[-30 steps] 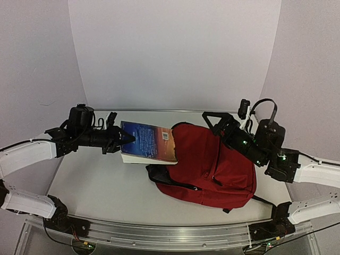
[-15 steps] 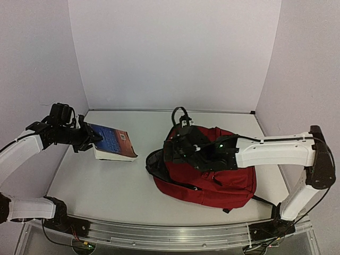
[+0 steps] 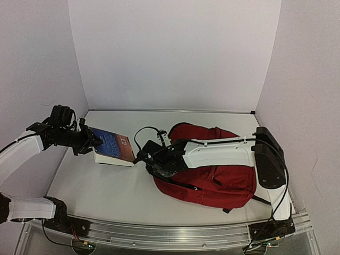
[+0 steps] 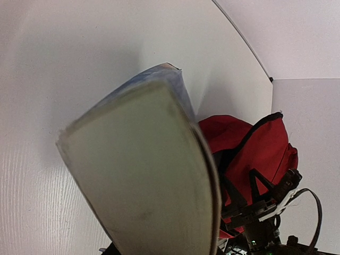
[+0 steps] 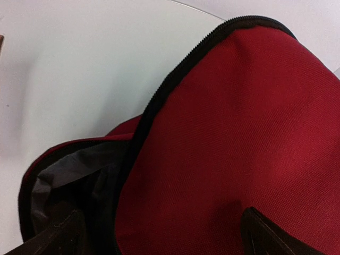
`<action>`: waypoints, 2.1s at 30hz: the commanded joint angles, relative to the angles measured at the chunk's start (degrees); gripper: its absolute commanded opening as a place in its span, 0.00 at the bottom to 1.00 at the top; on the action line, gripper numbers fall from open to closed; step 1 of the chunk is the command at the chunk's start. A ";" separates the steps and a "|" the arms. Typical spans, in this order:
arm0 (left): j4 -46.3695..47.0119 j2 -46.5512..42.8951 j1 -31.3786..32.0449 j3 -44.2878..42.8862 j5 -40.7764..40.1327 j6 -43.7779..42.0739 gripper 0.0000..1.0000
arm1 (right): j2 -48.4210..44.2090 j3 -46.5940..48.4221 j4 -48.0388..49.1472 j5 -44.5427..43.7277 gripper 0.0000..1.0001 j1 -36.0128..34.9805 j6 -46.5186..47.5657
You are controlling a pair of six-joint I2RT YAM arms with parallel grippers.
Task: Pack the student bag
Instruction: Place the book in the student bag.
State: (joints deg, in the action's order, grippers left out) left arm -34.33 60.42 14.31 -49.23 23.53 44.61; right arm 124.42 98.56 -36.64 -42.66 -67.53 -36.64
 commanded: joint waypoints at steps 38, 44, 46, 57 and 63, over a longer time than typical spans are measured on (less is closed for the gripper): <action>48.20 10.37 21.33 -1.87 19.15 16.28 0.00 | -47.88 -35.61 51.74 34.09 0.00 4.10 6.49; 50.92 9.23 21.55 -2.47 20.68 18.22 0.00 | -48.29 -35.43 51.85 32.22 0.00 4.08 7.54; 50.86 8.71 21.55 -2.80 20.87 18.53 0.00 | -47.95 -35.29 51.85 32.23 0.00 4.18 7.57; 59.28 9.00 21.56 -4.41 24.93 23.63 0.00 | -47.75 -35.91 51.98 31.58 0.00 4.65 7.66; 57.45 9.17 21.56 -5.61 25.30 23.65 0.00 | -48.17 -36.42 52.02 31.78 0.00 5.09 6.85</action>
State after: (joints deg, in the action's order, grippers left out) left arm 8.91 72.29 35.31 -49.38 43.65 66.61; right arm 79.05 61.00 5.62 -12.01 -62.35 -29.80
